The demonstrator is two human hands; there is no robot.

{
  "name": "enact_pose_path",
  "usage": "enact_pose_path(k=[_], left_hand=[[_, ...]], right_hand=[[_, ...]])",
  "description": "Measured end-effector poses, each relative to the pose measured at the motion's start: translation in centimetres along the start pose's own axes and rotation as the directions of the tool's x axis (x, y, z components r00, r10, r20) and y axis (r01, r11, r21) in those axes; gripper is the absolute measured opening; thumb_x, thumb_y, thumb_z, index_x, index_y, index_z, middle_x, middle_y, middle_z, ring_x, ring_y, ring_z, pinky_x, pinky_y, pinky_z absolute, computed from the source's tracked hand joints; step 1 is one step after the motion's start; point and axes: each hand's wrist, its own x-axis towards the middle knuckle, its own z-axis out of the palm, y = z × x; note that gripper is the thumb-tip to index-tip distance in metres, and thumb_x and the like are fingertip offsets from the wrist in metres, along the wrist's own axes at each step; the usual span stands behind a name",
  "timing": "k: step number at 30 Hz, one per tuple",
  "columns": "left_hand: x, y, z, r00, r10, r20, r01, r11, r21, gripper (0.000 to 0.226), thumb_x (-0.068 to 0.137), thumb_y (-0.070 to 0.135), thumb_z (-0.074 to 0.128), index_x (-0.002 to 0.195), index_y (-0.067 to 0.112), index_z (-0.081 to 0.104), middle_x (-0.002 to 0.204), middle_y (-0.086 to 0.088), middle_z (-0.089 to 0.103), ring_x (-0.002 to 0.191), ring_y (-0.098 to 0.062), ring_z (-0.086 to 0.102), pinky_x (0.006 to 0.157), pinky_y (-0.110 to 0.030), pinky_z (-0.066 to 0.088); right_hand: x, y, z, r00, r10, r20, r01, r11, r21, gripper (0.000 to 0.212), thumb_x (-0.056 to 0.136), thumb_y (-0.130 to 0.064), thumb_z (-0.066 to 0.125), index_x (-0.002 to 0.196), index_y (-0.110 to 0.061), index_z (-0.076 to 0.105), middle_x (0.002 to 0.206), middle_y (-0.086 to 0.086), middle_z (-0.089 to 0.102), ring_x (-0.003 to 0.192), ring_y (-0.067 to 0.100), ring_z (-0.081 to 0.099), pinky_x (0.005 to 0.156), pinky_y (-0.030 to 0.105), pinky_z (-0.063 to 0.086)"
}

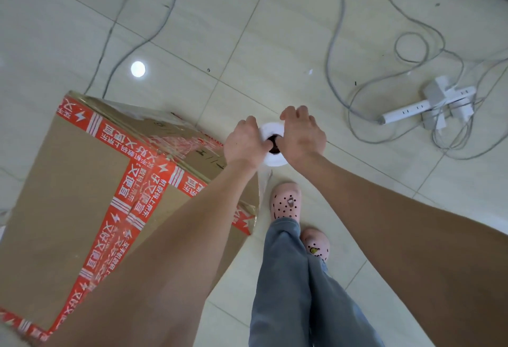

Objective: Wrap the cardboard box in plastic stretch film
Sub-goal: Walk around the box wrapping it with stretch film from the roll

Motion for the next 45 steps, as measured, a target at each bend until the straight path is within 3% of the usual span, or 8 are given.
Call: enact_pose_path(k=[6, 16, 22, 28, 31, 36, 41, 45], left_hand=[[1.8, 0.7, -0.6, 0.949, 0.314, 0.026, -0.315, 0.940, 0.131, 0.023, 0.086, 0.017, 0.054, 0.107, 0.010, 0.050, 0.105, -0.007, 0.051, 0.089, -0.027, 0.056, 0.058, -0.032, 0.035], [3.3, -2.8, -2.4, 0.987, -0.163, -0.006, 0.155, 0.950, -0.269, 0.033, 0.081, 0.027, 0.064, 0.102, 0.005, 0.053, 0.100, -0.008, 0.056, 0.086, -0.027, 0.057, 0.065, -0.035, 0.044], [3.3, -5.7, -2.9, 0.988, -0.151, -0.009, 0.149, 0.978, -0.144, 0.034, 0.082, 0.020, 0.065, 0.108, 0.007, 0.047, 0.108, -0.009, 0.051, 0.088, -0.029, 0.058, 0.065, -0.038, 0.053], [5.8, -5.0, -4.5, 0.987, 0.153, 0.050, -0.157, 0.985, 0.076, 0.029, 0.087, 0.013, 0.053, 0.115, 0.014, 0.050, 0.109, -0.007, 0.050, 0.097, -0.027, 0.055, 0.062, -0.035, 0.042], [6.7, -5.2, -4.9, 0.998, 0.066, 0.012, -0.065, 0.998, -0.010, 0.015, 0.087, 0.017, 0.052, 0.102, 0.013, 0.055, 0.097, -0.005, 0.054, 0.087, -0.027, 0.059, 0.061, -0.033, 0.042], [8.0, -6.2, -5.8, 0.976, -0.217, 0.017, 0.214, 0.943, -0.255, 0.018, 0.082, 0.022, 0.055, 0.095, 0.010, 0.054, 0.091, -0.007, 0.061, 0.080, -0.027, 0.059, 0.060, -0.032, 0.044], [7.7, -7.3, -6.2, 0.901, -0.422, 0.103, 0.429, 0.829, -0.359, 0.033, 0.084, 0.030, 0.062, 0.106, 0.007, 0.052, 0.101, -0.011, 0.061, 0.090, -0.030, 0.059, 0.064, -0.031, 0.042], [8.5, -7.1, -6.7, 0.885, -0.448, 0.126, 0.463, 0.822, -0.332, 0.036, 0.085, 0.034, 0.062, 0.106, 0.007, 0.050, 0.096, -0.008, 0.057, 0.085, -0.028, 0.056, 0.063, -0.032, 0.041]], right_hand=[[0.3, -0.4, 0.3, 1.000, -0.004, -0.015, 0.004, 1.000, -0.008, 0.036, 0.085, -0.016, 0.061, 0.118, -0.024, 0.051, 0.117, 0.002, 0.048, 0.099, 0.023, 0.053, 0.063, 0.031, 0.036], [3.4, -5.4, -1.6, 0.935, -0.338, 0.105, 0.348, 0.932, -0.100, 0.046, 0.085, -0.015, 0.059, 0.127, -0.028, 0.047, 0.126, -0.003, 0.045, 0.112, 0.018, 0.046, 0.069, 0.030, 0.037], [2.8, -7.8, 0.2, 0.963, 0.222, 0.150, -0.250, 0.944, 0.213, 0.052, 0.081, -0.024, 0.070, 0.124, -0.018, 0.041, 0.125, 0.004, 0.041, 0.097, 0.029, 0.061, 0.065, 0.031, 0.038], [4.0, -8.8, 0.5, 0.996, 0.061, 0.069, -0.072, 0.983, 0.170, 0.019, 0.093, -0.020, 0.050, 0.112, -0.019, 0.051, 0.097, -0.007, 0.052, 0.089, 0.025, 0.057, 0.060, 0.025, 0.033], [5.5, -9.4, -0.8, 0.995, -0.063, 0.079, 0.060, 0.997, 0.043, 0.012, 0.094, -0.024, 0.043, 0.101, -0.022, 0.053, 0.079, -0.011, 0.046, 0.084, 0.023, 0.057, 0.054, 0.024, 0.028], [7.3, -11.9, -2.5, 0.922, -0.365, 0.127, 0.376, 0.923, -0.079, 0.038, 0.085, -0.006, 0.055, 0.120, -0.022, 0.049, 0.123, -0.002, 0.044, 0.107, 0.020, 0.047, 0.070, 0.029, 0.035], [8.2, -13.0, -2.0, 0.980, -0.126, 0.153, 0.126, 0.992, 0.006, 0.053, 0.084, -0.017, 0.066, 0.129, -0.021, 0.039, 0.130, 0.005, 0.035, 0.110, 0.024, 0.049, 0.070, 0.031, 0.039], [9.5, -13.0, -2.7, 0.964, -0.189, 0.185, 0.197, 0.980, -0.023, 0.039, 0.086, -0.018, 0.062, 0.122, -0.019, 0.047, 0.126, 0.004, 0.043, 0.101, 0.028, 0.056, 0.069, 0.030, 0.038]])
